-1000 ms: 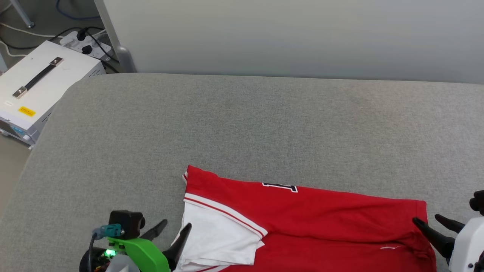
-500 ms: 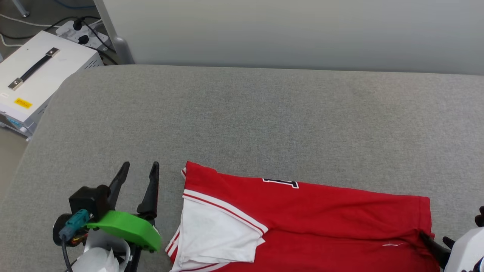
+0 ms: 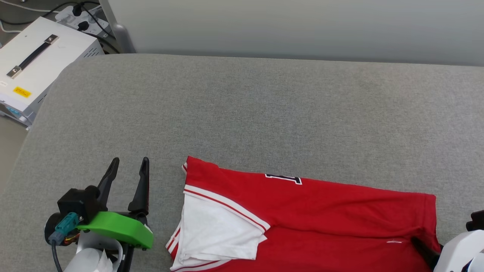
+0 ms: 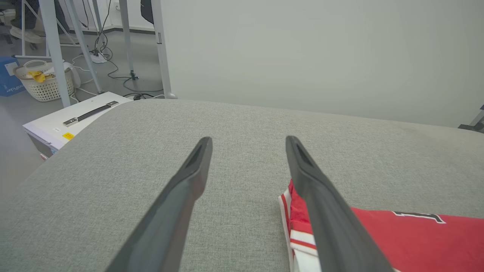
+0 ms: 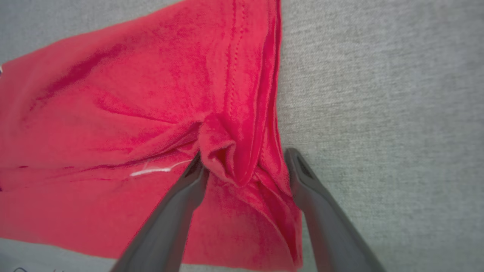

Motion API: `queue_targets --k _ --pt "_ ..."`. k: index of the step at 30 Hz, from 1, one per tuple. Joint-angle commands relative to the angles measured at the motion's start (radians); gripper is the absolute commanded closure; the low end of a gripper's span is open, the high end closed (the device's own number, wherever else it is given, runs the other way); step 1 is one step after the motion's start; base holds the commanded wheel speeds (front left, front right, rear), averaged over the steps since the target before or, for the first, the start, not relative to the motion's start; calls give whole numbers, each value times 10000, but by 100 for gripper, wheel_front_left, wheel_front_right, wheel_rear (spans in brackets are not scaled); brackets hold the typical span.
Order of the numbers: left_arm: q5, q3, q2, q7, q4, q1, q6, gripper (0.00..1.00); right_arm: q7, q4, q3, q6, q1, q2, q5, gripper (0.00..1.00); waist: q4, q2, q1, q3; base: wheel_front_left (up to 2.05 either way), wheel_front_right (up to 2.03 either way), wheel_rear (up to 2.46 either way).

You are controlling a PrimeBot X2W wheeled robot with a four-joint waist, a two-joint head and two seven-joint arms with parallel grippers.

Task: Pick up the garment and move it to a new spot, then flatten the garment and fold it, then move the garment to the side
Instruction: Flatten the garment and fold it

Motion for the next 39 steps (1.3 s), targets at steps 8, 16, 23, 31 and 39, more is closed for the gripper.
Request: queue_targets --k 8,16,23,31,39 --pt "460 307 -415 -58 340 105 -528 0 -177 1035 490 -9 -407 19 62 0 -46 120 0 236 0 0 0" --pt "683 423 -689 -58 679 57 -819 0 -154 1279 1614 -9 -466 6 1013 0 -37 120 0 169 0 0 0" --pt "752 579 -899 -58 831 133 -994 0 -446 1521 2184 -9 -568 -33 1169 97 -34 120 0 -61 0 0 0" --pt "850 719 -997 -58 936 254 -1106 0 -1270 1829 1886 -9 -726 -429 787 100 -43 120 0 -268 0 0 0" --pt "939 745 -1087 -59 1016 420 -1190 0 -2013 2167 763 -9 -1058 -1069 247 100 -151 120 0 -485 0 0 0"
